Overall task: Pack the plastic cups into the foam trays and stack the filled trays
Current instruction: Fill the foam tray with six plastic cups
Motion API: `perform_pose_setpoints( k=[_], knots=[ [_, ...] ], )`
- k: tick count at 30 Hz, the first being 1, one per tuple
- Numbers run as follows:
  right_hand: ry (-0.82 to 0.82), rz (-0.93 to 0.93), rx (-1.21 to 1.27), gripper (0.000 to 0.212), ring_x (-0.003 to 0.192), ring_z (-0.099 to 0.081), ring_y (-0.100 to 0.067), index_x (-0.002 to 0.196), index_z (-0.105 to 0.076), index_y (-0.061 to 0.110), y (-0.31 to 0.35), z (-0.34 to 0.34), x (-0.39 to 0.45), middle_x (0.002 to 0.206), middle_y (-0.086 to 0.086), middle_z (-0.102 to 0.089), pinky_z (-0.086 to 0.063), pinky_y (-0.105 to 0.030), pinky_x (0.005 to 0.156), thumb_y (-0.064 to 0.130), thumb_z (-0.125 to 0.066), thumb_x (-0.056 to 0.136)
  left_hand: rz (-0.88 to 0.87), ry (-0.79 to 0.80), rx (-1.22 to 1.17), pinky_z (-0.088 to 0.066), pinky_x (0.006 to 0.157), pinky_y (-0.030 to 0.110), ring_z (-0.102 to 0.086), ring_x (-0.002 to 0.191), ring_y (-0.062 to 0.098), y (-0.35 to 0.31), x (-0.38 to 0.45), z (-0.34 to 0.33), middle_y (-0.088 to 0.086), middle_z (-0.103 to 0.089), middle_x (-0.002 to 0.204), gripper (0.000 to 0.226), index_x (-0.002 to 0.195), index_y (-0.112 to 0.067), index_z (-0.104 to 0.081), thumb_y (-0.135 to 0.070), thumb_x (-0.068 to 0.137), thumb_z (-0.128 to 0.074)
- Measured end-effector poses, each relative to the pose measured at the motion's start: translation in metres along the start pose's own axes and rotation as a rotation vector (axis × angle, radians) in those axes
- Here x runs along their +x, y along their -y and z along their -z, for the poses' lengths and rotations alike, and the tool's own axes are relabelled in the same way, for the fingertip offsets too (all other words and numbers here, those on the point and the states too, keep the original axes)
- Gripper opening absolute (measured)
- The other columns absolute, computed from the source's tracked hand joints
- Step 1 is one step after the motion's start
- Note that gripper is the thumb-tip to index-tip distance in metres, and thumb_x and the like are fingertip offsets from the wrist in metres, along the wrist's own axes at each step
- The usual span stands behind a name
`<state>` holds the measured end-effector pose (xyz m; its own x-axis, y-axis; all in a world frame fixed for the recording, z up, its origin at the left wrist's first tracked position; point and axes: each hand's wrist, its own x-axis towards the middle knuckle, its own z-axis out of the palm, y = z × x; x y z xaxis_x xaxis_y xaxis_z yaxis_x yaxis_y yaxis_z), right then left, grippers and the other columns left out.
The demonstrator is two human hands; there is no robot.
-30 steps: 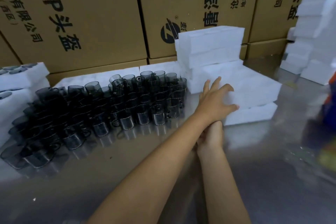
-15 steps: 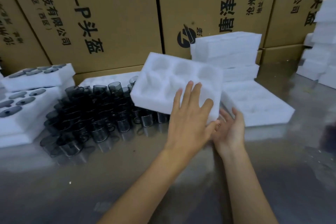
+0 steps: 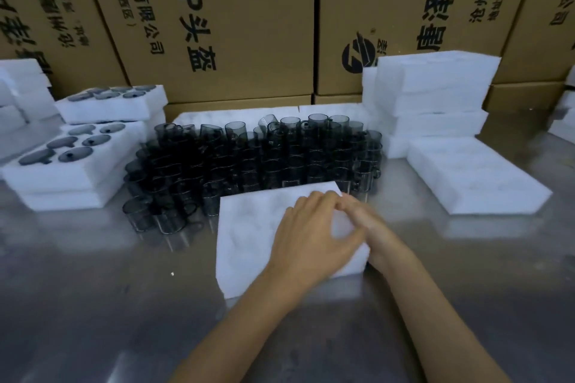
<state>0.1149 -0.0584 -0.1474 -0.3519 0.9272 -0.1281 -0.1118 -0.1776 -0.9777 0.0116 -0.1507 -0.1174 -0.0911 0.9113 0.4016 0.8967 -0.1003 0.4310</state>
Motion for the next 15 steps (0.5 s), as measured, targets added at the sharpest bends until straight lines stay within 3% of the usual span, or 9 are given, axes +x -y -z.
perform_pose_setpoints(
  k=[3,5,9,12,15],
  knots=[
    [0.008,-0.024,-0.040,0.014,0.073,-0.072,-0.011,0.089,-0.078,0.022,-0.004,-0.002,0.002,0.089,-0.003,-0.077,-0.055,-0.024,0.058,0.020,-0.064,0.090,0.088,-0.090,-0.027,-0.041,0.092,0.039,-0.052,0.105,0.019,0.034,0.015,0.024,-0.010,-0.064,0.106,0.020,0.101,-0.026,-0.061,-0.043,0.092,-0.055],
    [-0.026,-0.047,-0.044,0.013,0.076,-0.074,-0.010,0.084,-0.080,0.033,-0.007,-0.001,0.006,0.088,0.003,-0.078,-0.055,-0.023,0.058,0.025,-0.069,0.086,0.158,-0.152,0.036,-0.039,0.094,0.039,-0.053,0.107,0.023,0.065,0.023,0.039,-0.007,-0.066,0.106,0.011,0.100,-0.025,-0.064,-0.026,0.093,-0.055],
    [-0.104,-0.057,-0.042,0.011,0.094,-0.072,-0.017,0.084,-0.078,0.040,-0.009,0.000,0.008,0.092,0.006,-0.078,-0.058,-0.037,0.084,0.031,-0.075,0.080,0.367,-0.276,0.107,-0.036,0.097,0.047,-0.052,0.115,0.033,0.126,0.023,0.072,0.006,-0.066,0.117,0.039,0.107,-0.020,-0.069,0.004,0.084,-0.049],
    [-0.127,-0.062,-0.041,0.007,0.087,-0.073,-0.016,0.086,-0.079,0.032,-0.008,-0.002,0.006,0.083,0.009,-0.077,-0.056,-0.031,0.072,0.029,-0.076,0.080,0.524,-0.284,0.173,-0.036,0.098,0.051,-0.051,0.115,0.037,0.171,0.011,0.091,0.010,-0.064,0.114,0.037,0.108,-0.017,-0.070,0.002,0.081,-0.053],
    [-0.148,-0.069,-0.024,0.010,0.065,-0.072,-0.005,0.090,-0.073,0.031,-0.006,-0.004,0.006,0.071,0.015,-0.074,-0.052,-0.020,0.050,0.025,-0.075,0.082,0.586,-0.225,0.130,-0.037,0.096,0.047,-0.054,0.101,0.031,0.191,0.001,0.094,0.003,-0.060,0.094,0.022,0.101,-0.019,-0.064,-0.010,0.081,-0.063]
  ],
)
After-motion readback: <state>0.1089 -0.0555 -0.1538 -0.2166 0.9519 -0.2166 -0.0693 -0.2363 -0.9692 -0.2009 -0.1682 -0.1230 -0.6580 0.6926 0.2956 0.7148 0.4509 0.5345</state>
